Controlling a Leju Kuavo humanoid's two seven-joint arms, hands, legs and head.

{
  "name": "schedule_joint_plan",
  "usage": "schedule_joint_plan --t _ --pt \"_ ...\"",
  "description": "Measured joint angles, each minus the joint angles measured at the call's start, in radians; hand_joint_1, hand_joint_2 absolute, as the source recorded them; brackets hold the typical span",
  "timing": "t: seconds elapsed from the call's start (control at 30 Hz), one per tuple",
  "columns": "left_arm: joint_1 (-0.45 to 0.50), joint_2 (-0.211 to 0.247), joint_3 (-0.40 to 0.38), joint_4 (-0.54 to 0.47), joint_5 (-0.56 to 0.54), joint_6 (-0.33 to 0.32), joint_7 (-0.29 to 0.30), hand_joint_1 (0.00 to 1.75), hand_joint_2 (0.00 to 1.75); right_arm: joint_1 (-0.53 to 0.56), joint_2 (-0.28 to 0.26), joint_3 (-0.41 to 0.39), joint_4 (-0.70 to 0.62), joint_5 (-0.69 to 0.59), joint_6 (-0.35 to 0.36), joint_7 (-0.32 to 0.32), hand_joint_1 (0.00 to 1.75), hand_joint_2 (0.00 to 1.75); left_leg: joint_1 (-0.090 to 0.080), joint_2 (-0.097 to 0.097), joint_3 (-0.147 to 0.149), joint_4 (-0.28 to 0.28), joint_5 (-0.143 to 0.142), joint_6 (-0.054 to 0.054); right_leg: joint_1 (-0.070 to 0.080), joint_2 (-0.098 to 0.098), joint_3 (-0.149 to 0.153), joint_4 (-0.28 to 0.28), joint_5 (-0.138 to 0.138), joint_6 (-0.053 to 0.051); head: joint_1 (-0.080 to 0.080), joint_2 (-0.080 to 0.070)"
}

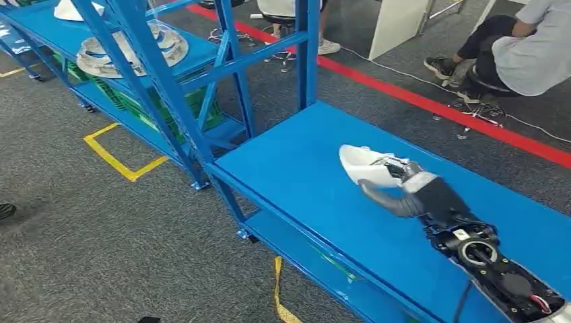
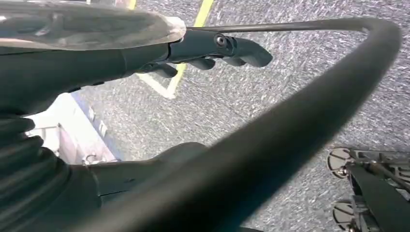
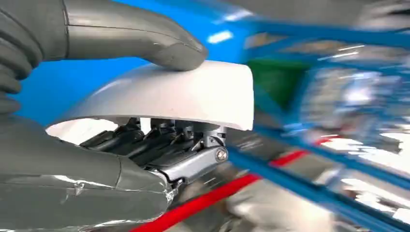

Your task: Take the parts from the cabinet and place them on the table.

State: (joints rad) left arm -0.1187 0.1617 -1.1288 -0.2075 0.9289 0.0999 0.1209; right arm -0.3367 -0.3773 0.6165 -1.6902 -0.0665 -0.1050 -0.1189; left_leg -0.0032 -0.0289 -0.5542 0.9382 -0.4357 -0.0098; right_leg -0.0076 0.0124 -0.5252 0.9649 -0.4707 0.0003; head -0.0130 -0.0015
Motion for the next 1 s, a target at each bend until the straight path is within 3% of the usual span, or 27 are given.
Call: schedule_joint_plan --t 0.13,0.37,0.63,1.0 --pt "-0.006 0.000 0.000 0.000 -0.007 0.000 0.007 0.00 1.75 0.034 0.037 -0.018 -0.076 -0.210 0.114 -0.110 1.31 1.75 0.000 0.000 0.000 0.000 0.000 0.000 0.000 0.000 0.000 0.000 0.000 0.000 0.000 0.000" --pt "-0.010 -0.005 -0.004 0.000 -0.012 0.006 0.015 0.00 1.75 0.056 0.120 0.004 -0.149 -0.270 0.177 -0.180 1.31 1.75 0.000 0.000 0.000 0.000 0.000 0.000 0.001 0.000 0.000 0.000 -0.001 -0.001 -0.001 0.000" --pt "-0.015 -0.008 -0.010 0.000 -0.015 0.009 0.029 0.00 1.75 0.057 0.202 0.063 -0.159 -0.478 0.370 -0.224 1.31 1.75 0.000 0.000 0.000 0.000 0.000 0.000 0.000 0.000 0.000 0.000 -0.001 -0.001 0.001 0.000" --pt "-0.023 -0.013 -0.021 0.000 -0.011 0.018 0.031 0.00 1.75 0.035 0.299 0.162 -0.065 -0.568 0.459 -0.240 1.31 1.75 -0.001 0.000 -0.002 0.003 -0.002 0.002 0.000 -0.001 0.000 -0.001 -0.001 0.000 -0.002 0.000"
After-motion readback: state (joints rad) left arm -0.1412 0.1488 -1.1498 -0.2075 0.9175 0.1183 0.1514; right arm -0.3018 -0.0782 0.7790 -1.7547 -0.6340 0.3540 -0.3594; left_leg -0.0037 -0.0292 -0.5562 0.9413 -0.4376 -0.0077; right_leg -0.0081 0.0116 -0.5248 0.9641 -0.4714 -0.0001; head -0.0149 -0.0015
